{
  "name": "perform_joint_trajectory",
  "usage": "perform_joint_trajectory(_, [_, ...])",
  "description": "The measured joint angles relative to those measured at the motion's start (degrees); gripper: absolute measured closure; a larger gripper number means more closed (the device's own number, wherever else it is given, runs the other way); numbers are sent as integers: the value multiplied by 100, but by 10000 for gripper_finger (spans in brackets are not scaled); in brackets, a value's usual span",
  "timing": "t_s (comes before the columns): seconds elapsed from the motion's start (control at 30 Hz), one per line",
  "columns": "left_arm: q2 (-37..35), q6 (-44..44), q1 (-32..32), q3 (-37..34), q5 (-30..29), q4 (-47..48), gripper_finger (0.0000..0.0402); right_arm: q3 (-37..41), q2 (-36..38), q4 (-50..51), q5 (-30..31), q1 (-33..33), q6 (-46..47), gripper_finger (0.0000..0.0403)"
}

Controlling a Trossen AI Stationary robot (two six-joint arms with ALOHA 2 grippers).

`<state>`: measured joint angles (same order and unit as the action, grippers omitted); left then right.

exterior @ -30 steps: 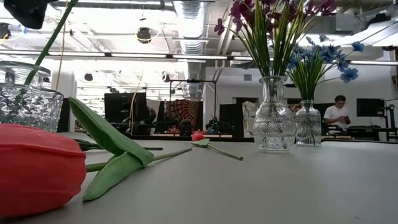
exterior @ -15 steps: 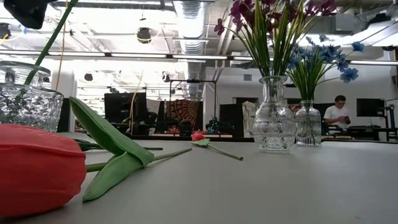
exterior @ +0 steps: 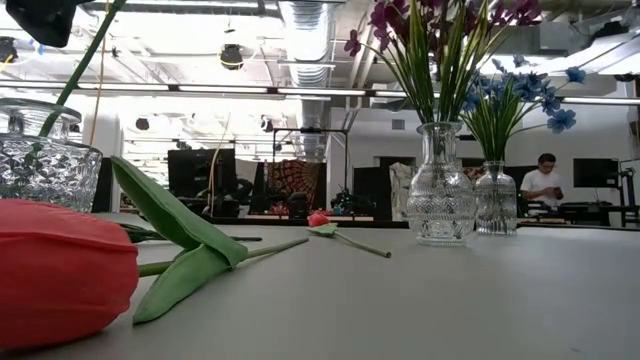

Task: Sort flowers into vase by color
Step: Put the violet flowers into the middle transparent vase

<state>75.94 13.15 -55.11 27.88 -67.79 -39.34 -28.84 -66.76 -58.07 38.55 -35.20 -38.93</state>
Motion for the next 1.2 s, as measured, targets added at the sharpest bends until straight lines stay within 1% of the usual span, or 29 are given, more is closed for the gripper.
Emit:
perform_joint_trajectory(0.2, [0,0,0,0,0,1,238,186,2,3,22,317,309,370])
perform_joint_trajectory(0.5, [0,2,0,0,7,0,238,225,0,105,37,574,353,370])
perform_joint_trajectory(0.63, [0,4,-2,0,9,1,238,225,0,126,105,614,465,370])
perform_joint_trajectory(0.83, [0,7,0,0,11,0,238,225,0,261,639,611,787,369])
perform_joint_trajectory(1.2, [0,15,0,0,15,1,238,227,-2,433,677,614,958,369])
